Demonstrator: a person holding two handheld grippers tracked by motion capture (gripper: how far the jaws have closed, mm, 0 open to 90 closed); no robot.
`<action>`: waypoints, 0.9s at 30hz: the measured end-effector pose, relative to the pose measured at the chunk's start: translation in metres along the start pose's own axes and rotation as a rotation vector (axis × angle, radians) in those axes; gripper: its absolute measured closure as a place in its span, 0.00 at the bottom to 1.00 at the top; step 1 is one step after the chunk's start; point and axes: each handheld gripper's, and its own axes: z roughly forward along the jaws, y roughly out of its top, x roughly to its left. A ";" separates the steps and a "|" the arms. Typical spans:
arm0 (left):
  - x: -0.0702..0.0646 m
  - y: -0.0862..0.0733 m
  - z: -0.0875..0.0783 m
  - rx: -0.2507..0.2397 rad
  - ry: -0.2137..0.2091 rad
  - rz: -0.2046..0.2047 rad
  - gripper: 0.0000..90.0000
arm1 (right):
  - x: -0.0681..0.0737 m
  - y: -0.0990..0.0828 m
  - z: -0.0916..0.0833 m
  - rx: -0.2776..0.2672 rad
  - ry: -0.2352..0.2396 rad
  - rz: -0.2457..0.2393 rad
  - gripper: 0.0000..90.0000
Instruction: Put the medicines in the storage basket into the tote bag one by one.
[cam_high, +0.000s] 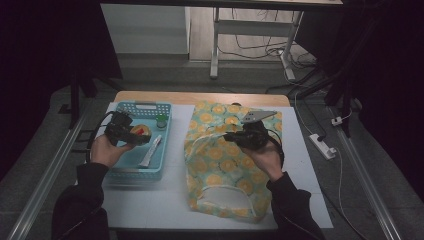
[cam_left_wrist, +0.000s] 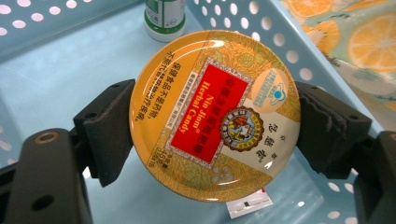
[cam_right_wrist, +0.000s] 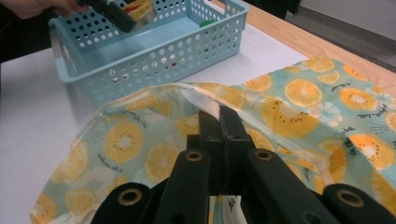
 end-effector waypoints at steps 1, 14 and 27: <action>-0.001 -0.001 -0.001 -0.002 0.000 0.003 0.23 | 0.000 0.000 0.000 0.001 0.000 0.000 1.00; -0.025 -0.005 -0.012 -0.024 -0.024 0.066 0.23 | 0.000 0.000 0.001 0.003 -0.005 0.004 1.00; -0.052 -0.005 -0.023 -0.042 -0.075 0.131 0.23 | 0.000 -0.001 0.001 -0.001 -0.006 0.005 1.00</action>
